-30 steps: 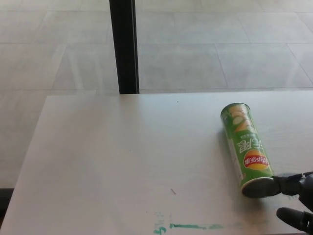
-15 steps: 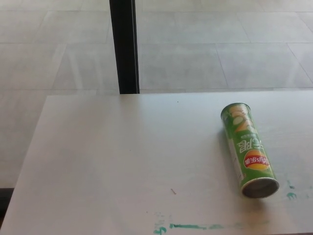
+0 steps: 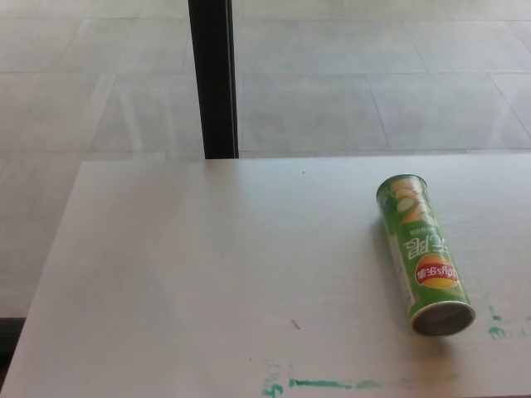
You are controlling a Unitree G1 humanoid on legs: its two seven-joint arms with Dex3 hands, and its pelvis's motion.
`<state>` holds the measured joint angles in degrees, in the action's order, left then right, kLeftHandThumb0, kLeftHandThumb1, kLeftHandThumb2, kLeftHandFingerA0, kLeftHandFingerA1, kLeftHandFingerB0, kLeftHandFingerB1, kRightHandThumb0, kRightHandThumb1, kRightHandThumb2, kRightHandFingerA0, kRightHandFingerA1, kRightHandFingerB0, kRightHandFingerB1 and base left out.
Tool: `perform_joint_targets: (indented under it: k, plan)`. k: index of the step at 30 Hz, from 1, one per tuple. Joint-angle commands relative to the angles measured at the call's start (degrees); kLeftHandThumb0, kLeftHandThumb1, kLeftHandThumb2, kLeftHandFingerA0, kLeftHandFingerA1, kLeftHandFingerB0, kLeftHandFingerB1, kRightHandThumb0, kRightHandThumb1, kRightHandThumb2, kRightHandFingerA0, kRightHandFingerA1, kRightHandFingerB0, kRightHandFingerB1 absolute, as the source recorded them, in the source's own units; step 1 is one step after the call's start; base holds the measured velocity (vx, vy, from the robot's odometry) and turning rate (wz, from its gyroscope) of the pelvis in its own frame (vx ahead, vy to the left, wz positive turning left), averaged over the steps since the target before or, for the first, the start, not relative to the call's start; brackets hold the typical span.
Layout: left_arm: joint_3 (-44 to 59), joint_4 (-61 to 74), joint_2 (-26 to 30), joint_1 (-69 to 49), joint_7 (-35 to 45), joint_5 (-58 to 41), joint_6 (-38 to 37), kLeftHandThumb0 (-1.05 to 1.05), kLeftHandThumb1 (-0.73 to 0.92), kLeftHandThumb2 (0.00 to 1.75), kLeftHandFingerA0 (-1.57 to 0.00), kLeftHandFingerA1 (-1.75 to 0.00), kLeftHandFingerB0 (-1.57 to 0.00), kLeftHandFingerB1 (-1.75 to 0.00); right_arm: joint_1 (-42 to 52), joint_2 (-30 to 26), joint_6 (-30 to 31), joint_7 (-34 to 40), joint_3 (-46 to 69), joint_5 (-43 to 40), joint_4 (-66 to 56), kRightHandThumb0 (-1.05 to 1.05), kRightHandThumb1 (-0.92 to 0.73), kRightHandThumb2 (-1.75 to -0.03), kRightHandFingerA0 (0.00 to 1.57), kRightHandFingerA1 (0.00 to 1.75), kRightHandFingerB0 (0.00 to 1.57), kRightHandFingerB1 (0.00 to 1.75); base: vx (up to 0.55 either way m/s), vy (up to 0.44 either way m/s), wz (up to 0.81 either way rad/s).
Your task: Use the right hand as a fist to push the chips tray inside its container kept in the middle of the desk
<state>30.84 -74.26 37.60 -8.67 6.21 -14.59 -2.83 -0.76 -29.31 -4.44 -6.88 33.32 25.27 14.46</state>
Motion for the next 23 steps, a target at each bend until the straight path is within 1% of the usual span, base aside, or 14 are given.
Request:
perform_joint_targets:
  k: [1,4,5,6,7,8,11,12,14,16,17,19,21,23]
  plan:
    - [1.33,-0.69,-0.18,-1.95,-0.99,-1.03,-0.5,-0.82,0.61,1.38,-0.7,-1.26,-0.38,-0.99,-6.09,4.07,-4.99,28.28,23.34,-23.8,42.29,-0.51,-0.77,-0.63,0.75,0.72,0.63,0.54,0.0,0.0,0.0]
    - [1.38,-0.74,-0.24,-2.22,-0.83,-1.05,-0.78,-0.81,0.6,1.39,-0.68,-1.25,-0.36,-0.98,-7.03,4.15,-4.9,25.0,28.19,-29.57,46.25,-0.49,-0.78,-0.63,0.66,0.59,0.53,0.5,0.0,0.0,0.0]
    - [0.94,-0.89,-0.11,-2.01,-1.79,-0.54,-0.28,-0.83,0.6,1.37,-0.77,-1.27,-0.38,-0.97,-6.3,4.72,-2.29,27.01,27.85,-28.52,46.29,-0.57,-0.8,-0.64,0.78,0.83,0.53,0.47,0.0,0.0,0.0]
    - [1.04,-0.92,-0.08,-2.0,-1.7,-0.62,-0.3,-0.8,0.58,1.35,-0.65,-1.54,-0.3,-1.19,-5.44,5.05,-0.87,30.2,25.59,-25.25,46.34,-0.56,-0.67,-1.06,0.82,0.82,0.53,0.64,0.0,0.0,0.0]
    - [1.09,-0.93,-0.07,-2.01,-1.61,-0.68,-0.32,-0.8,0.58,1.35,-0.65,-1.54,-0.3,-1.19,-5.21,5.05,-0.6,31.5,24.71,-23.87,46.74,-0.56,-0.67,-1.06,0.82,0.82,0.53,0.64,0.0,0.0,0.0]
    - [1.65,-1.09,-0.09,-1.89,-1.31,-1.22,-0.2,-0.81,0.6,1.37,-0.77,-1.29,-0.37,-0.98,-5.59,6.78,-0.44,30.1,28.0,-27.54,45.03,-0.56,-0.8,-0.64,0.83,0.78,0.52,0.52,0.0,0.0,0.0]
    - [1.42,-1.3,-0.15,-2.29,-0.93,-0.9,-0.51,-0.83,0.6,1.38,-0.8,-1.3,-0.38,-0.99,-6.86,9.25,2.03,29.47,34.3,-33.51,43.54,-0.59,-0.82,-0.63,0.67,0.71,0.48,0.5,0.0,0.0,0.0]
    - [1.4,-1.31,-0.14,-2.1,-1.35,-0.91,-0.1,-0.83,0.58,1.36,-0.77,-1.28,-0.4,-0.99,-7.17,9.63,3.62,28.7,35.38,-34.41,43.25,-0.59,-0.68,-1.03,0.5,0.67,0.37,0.57,0.0,0.0,0.0]
    - [1.39,-1.3,-0.14,-2.01,-1.6,-0.91,0.07,-0.83,0.58,1.36,-0.77,-1.28,-0.4,-0.99,-7.48,9.49,3.93,28.08,36.17,-34.67,43.68,-0.59,-0.68,-1.03,0.5,0.67,0.37,0.57,0.0,0.0,0.0]
    - [1.07,-1.17,0.12,-2.44,-1.29,-0.62,0.17,-0.8,0.6,1.36,-0.76,-1.27,-0.42,-0.99,-9.1,9.14,3.98,30.03,40.72,-38.67,47.08,-0.61,-0.79,-0.64,0.45,0.53,0.34,0.33,0.0,0.0,0.0]
    - [0.76,-1.07,0.24,-2.61,-1.36,-0.33,0.13,-0.8,0.57,1.35,-0.84,-1.22,-0.35,-0.89,-9.2,8.99,3.16,26.98,42.65,-41.06,48.41,-0.63,-0.67,-0.96,0.21,0.54,0.14,0.44,0.0,0.0,0.0]
    - [0.54,-1.09,0.24,-2.63,-1.58,-0.06,-0.23,-0.77,0.58,1.37,-0.66,-1.5,-0.35,-1.18,-9.73,8.2,4.32,25.97,45.1,-43.06,50.32,-0.65,-0.81,-0.64,0.23,0.46,0.22,0.3,0.0,0.0,0.0]
    - [1.22,-1.06,0.11,-2.64,-1.13,-0.81,-0.24,-0.79,0.61,1.38,-0.74,-1.26,-0.37,-0.98,-8.85,7.22,7.26,28.02,41.68,-38.03,51.89,-0.7,-0.82,-0.64,0.61,0.61,0.47,0.48,0.0,0.0,0.0]
    - [1.47,-1.01,0.12,-2.61,-0.98,-1.1,-0.03,-0.79,0.61,1.38,-0.74,-1.26,-0.37,-0.98,-8.52,6.61,9.41,28.98,40.45,-36.09,52.44,-0.7,-0.82,-0.64,0.61,0.61,0.47,0.48,0.0,0.0,0.0]
